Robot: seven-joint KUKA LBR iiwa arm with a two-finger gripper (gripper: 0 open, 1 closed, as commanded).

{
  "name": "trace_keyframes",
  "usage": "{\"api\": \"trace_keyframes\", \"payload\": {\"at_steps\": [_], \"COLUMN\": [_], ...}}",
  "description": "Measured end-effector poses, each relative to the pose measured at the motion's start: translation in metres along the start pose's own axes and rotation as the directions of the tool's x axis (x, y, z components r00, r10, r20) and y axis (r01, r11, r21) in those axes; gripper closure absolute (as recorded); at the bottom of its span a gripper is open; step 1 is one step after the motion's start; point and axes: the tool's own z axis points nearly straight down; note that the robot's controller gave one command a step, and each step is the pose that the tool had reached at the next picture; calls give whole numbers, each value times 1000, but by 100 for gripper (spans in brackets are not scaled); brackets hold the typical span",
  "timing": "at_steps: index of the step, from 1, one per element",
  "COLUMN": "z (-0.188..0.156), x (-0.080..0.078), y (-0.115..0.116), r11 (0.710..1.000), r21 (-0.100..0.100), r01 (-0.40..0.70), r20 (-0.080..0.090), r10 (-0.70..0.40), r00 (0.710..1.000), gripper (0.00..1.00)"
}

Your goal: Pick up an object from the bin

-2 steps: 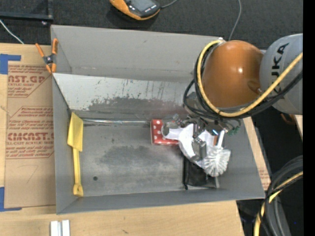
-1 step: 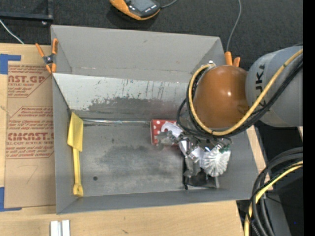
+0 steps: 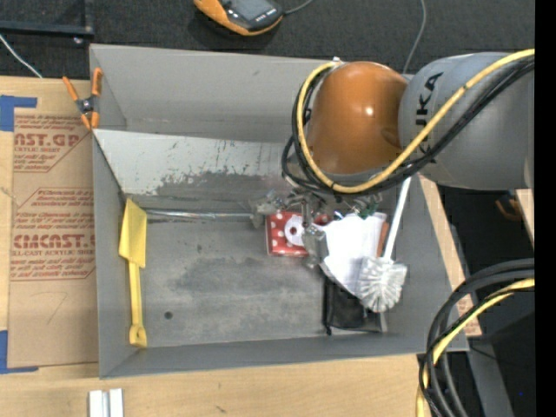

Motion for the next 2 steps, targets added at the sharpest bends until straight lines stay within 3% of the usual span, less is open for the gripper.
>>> {"api": "trace_keyframes", "payload": {"at_steps": [1, 2], "z": [73, -5], "x": [55, 40], "y": [79, 39], "r11": [990, 993], "r21": [-1, -2], "r01": [140, 118], "r20": [0, -1], "r10": [-140, -118], "r00": [990, 993], "gripper": [0, 0]}}
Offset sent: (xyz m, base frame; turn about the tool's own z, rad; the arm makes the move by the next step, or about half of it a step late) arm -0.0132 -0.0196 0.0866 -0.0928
